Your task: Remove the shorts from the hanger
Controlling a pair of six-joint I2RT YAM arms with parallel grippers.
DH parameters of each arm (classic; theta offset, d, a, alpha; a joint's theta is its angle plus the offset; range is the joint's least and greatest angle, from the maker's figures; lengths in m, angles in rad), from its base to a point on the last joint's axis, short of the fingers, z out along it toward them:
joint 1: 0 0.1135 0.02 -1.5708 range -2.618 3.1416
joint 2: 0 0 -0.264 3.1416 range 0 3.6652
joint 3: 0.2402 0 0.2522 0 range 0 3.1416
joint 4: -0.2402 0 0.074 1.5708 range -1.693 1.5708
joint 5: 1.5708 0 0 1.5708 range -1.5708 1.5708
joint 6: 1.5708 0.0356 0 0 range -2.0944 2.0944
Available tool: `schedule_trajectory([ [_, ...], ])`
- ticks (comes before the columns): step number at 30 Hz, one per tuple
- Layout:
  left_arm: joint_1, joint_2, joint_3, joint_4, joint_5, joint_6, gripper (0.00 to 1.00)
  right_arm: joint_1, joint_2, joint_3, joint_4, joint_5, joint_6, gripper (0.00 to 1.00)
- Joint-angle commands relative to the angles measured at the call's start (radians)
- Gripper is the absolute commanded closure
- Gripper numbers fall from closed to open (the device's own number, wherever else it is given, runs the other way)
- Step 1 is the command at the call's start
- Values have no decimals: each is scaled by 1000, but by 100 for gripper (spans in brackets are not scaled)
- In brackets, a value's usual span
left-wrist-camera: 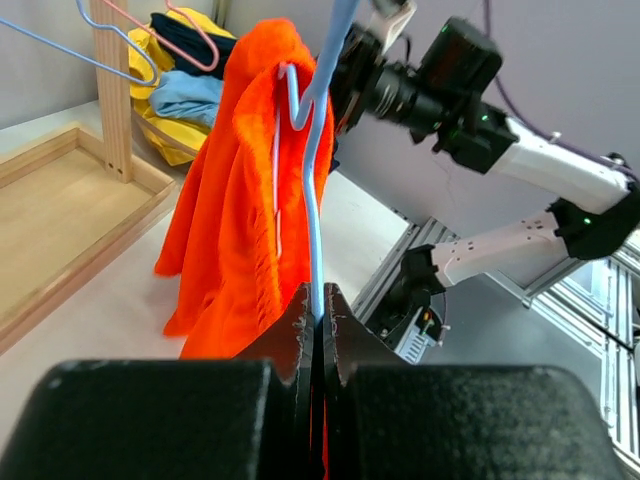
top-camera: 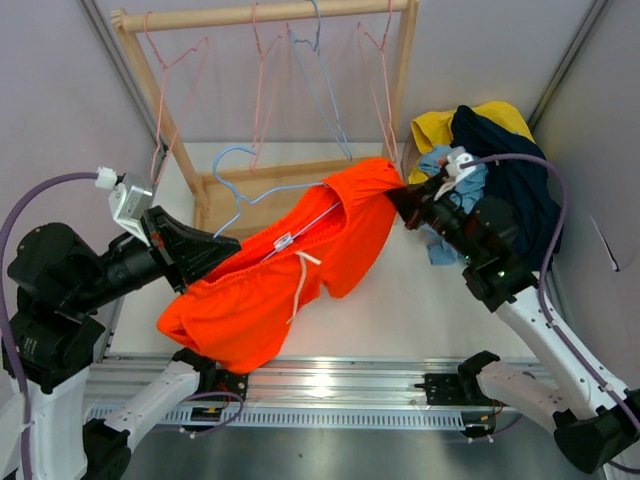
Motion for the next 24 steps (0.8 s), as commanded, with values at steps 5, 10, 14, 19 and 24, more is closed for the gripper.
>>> schedule_trajectory([
  [5, -19, -1, 1, 40, -30, 35, 100, -373, 9, 76, -2, -50, 32, 100],
  [10, -28, 2, 13, 26, -58, 46, 100, -492, 36, 62, 28, -101, 68, 100],
  [14, -50, 5, 36, 7, -98, 58, 100, -636, 58, 54, 44, -123, 122, 100],
  [19, -53, 18, 44, 4, -113, 63, 100, -721, 65, 24, 84, -205, 191, 100],
  [24, -53, 35, 40, 33, -142, 61, 100, -640, 33, 10, 65, -318, 193, 100],
])
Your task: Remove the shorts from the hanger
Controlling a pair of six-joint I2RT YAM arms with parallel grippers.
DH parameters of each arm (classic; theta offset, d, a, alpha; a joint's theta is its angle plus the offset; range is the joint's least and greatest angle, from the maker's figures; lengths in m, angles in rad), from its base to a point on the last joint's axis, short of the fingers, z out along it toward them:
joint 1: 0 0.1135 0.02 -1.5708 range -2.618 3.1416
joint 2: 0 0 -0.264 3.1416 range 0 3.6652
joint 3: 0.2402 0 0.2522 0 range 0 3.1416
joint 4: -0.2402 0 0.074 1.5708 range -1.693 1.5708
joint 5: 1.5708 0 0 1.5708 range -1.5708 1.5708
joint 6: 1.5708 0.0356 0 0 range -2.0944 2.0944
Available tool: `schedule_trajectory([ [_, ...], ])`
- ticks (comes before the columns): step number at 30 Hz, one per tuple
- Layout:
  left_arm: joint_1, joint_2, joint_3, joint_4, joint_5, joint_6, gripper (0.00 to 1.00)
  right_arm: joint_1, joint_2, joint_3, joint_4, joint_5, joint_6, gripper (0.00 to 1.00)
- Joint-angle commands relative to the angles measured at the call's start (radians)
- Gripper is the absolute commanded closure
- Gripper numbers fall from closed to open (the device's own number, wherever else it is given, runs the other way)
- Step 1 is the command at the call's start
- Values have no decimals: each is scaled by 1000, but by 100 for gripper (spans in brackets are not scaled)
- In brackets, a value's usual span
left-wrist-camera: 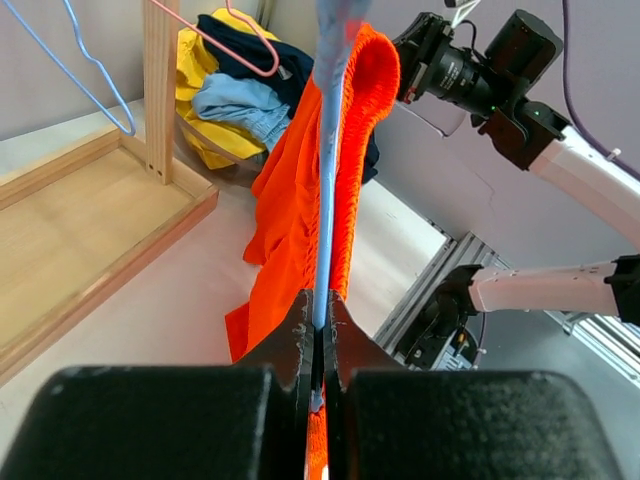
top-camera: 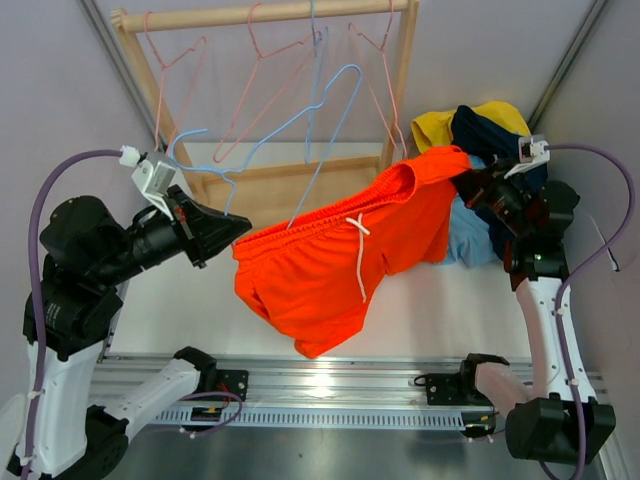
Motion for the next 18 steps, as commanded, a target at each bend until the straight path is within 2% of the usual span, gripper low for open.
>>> schedule_trajectory([
  [1, -2, -32, 48, 7, -29, 15, 100, 41, -24, -6, 31, 83, -39, 100],
  [2, -2, -29, 41, 44, -77, 11, 100, 87, -56, -12, 8, 14, -94, 100],
  [3, -2, -23, 40, 59, -109, 14, 100, 151, -73, -11, -21, 10, -129, 100],
  [4, -2, 1, 43, 78, -147, 18, 100, 282, -91, -9, -50, 21, -164, 100],
  [5, -2, 15, 47, 78, -199, 35, 100, 341, -110, -5, -71, 29, -194, 100],
  [6, -2, 37, 90, 72, -312, 49, 100, 389, -143, 0, -101, 23, -214, 100],
  [7, -2, 76, 110, 46, -368, 79, 100, 441, -159, 6, -107, 3, -214, 100],
  [11, -2, 137, 271, -28, -617, 124, 100, 458, -219, 104, -174, 10, -237, 100],
  [14, -2, 114, 308, -19, -782, 155, 100, 455, -191, 234, -188, 171, -307, 100],
  [15, -2, 103, 304, -11, -834, 161, 100, 451, -164, 323, -187, 217, -324, 100],
  [18, -2, 65, 284, -3, -840, 152, 100, 408, 3, 481, -184, 399, -347, 100],
])
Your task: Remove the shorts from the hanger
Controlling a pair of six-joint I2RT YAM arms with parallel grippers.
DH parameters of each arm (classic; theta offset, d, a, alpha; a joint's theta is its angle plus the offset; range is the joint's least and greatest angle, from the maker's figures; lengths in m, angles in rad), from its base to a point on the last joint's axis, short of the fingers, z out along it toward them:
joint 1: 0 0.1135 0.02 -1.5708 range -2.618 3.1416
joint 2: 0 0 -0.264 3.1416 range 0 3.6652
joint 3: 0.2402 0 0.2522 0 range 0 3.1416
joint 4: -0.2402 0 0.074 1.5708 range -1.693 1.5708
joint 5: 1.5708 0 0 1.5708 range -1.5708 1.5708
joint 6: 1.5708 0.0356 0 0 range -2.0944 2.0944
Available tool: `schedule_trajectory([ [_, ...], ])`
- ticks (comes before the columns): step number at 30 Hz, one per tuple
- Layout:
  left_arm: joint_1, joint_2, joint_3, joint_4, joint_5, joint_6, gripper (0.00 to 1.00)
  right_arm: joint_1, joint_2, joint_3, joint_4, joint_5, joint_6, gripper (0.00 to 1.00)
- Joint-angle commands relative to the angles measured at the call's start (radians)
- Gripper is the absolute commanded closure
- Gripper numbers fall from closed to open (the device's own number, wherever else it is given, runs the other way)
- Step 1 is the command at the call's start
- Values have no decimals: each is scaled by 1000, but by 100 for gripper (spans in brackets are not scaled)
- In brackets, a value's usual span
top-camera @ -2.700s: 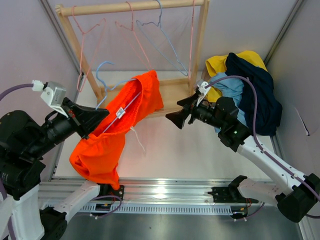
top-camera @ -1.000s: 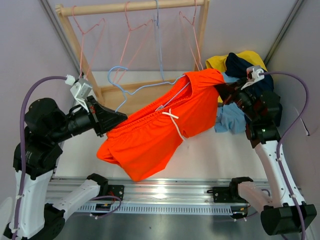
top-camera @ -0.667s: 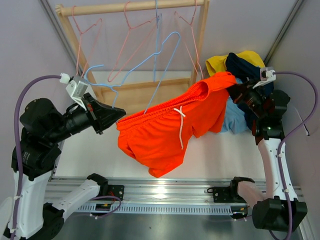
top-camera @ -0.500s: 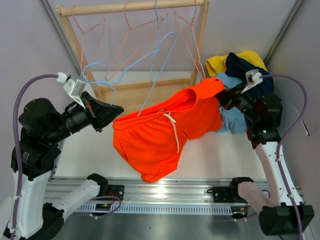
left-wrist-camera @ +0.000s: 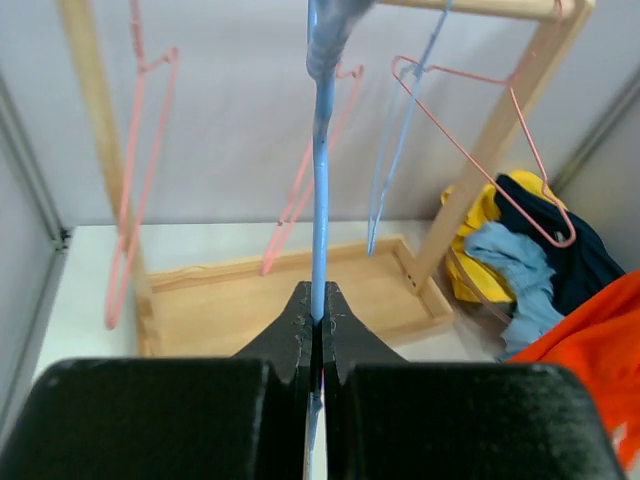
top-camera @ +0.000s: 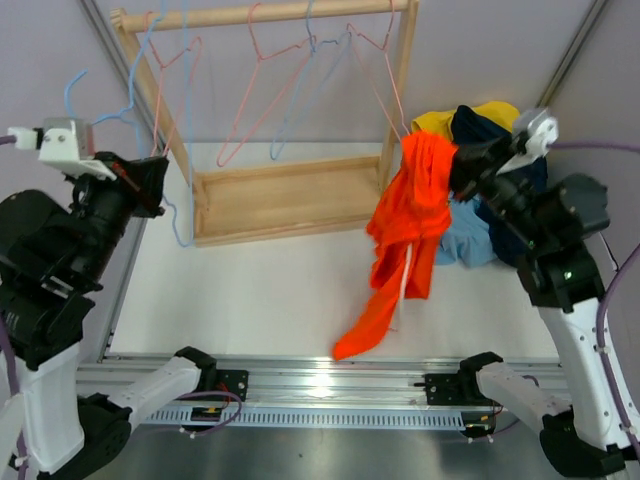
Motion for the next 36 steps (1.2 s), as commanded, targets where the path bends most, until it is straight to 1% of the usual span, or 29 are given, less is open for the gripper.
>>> schedule_trajectory([
  [1, -2, -56, 11, 21, -112, 28, 100, -63, 151, 274, 88, 275, -38, 100],
  [2, -2, -60, 0, 13, -107, 22, 100, -138, 249, 327, 123, 263, -10, 100],
  [4, -2, -71, -23, 8, -101, 18, 100, -221, 353, 442, 169, 226, 58, 100],
  [5, -2, -79, -49, 11, -96, 15, 100, -253, 475, 578, 191, 214, 110, 100],
  [6, -2, -94, -75, 16, -92, 13, 100, -299, 540, 658, 183, 228, 125, 100],
  [7, -2, -100, -86, 20, -84, 7, 100, -317, 608, 742, 174, 246, 134, 100],
  [8, -2, -105, -96, 24, -66, 5, 100, -327, 674, 904, 162, 275, 149, 100],
  [9, -2, -108, -122, 25, -52, 5, 100, -356, 797, 982, 162, 283, 158, 100],
  [10, -2, -112, -132, 24, -46, 5, 100, -388, 859, 1054, 162, 284, 166, 100],
  [11, -2, -114, -139, 25, -32, 4, 100, -402, 971, 1185, 165, 287, 192, 100],
  [13, -2, -122, -175, 33, -18, 2, 100, -450, 1064, 1280, 172, 283, 227, 100],
  [14, -2, -123, -194, 36, -9, 2, 100, -462, 1096, 1305, 195, 275, 240, 100],
  [15, -2, -125, -213, 42, -4, 2, 100, -472, 1134, 1296, 203, 274, 254, 100],
  [17, -2, -126, -234, 48, -4, 5, 100, -485, 1139, 1244, 215, 272, 245, 100],
  [18, -2, -128, -239, 54, -1, 7, 100, -485, 1130, 1137, 227, 271, 235, 100],
  [20, -2, -129, -259, 71, -1, 7, 100, -485, 1055, 979, 310, 272, 215, 100],
  [21, -2, -125, -267, 74, 3, 5, 100, -485, 1020, 791, 356, 277, 215, 100],
  [22, -2, -120, -267, 79, 10, 2, 100, -485, 941, 697, 435, 286, 221, 100],
  [23, -2, -111, -265, 80, 14, 1, 100, -485, 897, 605, 477, 310, 229, 100],
  [24, -2, -103, -268, 85, 17, 1, 100, -485, 851, 425, 523, 318, 240, 100],
  [25, -2, -97, -268, 86, 26, 1, 100, -485, 761, 341, 589, 326, 261, 100],
  [27, -2, -83, -271, 93, 26, -1, 100, -484, 672, 186, 641, 335, 290, 100],
  [28, -2, -77, -273, 93, 26, 2, 100, -481, 585, 50, 668, 356, 310, 100],
  [30, -2, -65, -274, 97, 23, 4, 100, -464, 500, -78, 694, 372, 318, 100],
  [31, -2, -62, -274, 96, 20, 4, 100, -456, 459, -187, 695, 413, 321, 100],
  [32, -2, -59, -270, 97, 20, 5, 100, -450, 382, -238, 697, 432, 317, 100],
  [33, -2, -51, -270, 93, 19, 8, 100, -438, 347, -282, 691, 450, 312, 100],
  [35, -2, -43, -268, 82, 8, 13, 100, -433, 285, -382, 634, 534, 315, 100],
  [36, -2, -39, -265, 73, 4, 18, 100, -435, 236, -404, 596, 551, 332, 100],
])
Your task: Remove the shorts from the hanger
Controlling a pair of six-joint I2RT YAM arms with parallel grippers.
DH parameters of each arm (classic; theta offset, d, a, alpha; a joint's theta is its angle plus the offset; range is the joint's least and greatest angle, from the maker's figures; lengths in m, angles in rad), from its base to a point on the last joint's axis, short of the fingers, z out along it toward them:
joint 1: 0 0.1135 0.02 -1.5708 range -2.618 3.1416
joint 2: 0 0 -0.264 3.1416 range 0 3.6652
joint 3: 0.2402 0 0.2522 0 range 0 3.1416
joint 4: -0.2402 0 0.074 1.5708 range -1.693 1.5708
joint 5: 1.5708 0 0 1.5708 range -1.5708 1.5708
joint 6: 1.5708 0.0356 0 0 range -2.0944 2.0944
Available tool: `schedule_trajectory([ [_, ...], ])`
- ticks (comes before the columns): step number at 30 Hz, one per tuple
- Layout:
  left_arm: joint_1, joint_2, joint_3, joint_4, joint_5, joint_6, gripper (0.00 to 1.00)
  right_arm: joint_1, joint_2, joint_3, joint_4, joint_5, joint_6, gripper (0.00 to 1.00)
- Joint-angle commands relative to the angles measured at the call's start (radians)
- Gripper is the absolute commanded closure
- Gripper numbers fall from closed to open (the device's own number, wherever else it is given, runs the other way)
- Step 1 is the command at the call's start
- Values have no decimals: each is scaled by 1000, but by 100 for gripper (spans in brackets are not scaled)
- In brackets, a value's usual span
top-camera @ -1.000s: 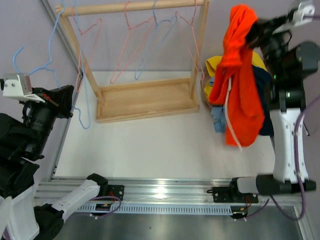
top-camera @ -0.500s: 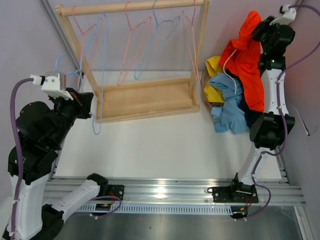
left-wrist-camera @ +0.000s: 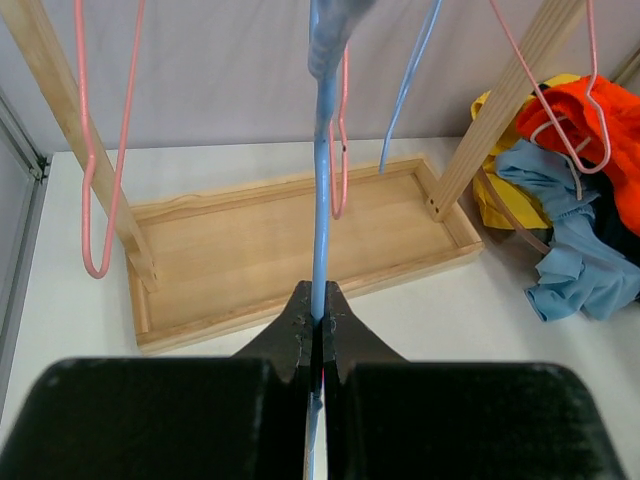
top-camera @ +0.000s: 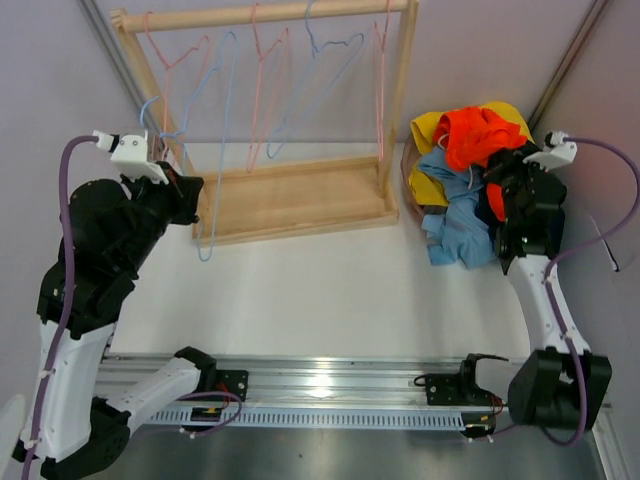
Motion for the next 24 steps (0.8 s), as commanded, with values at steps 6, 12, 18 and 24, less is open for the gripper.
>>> schedule_trajectory([
  [6, -2, 54, 9, 12, -30, 19, 100, 25, -138, -135, -262, 172, 23, 17],
  [12, -2, 144, 84, 1, -82, 42, 100, 53, -95, -104, -382, 151, -2, 0],
  [18, 0, 267, 227, -36, -189, 100, 100, 70, -162, -133, -392, 128, -20, 0],
  [24, 61, 423, 276, 79, -167, 70, 100, 77, -215, -155, -391, 42, 29, 1],
])
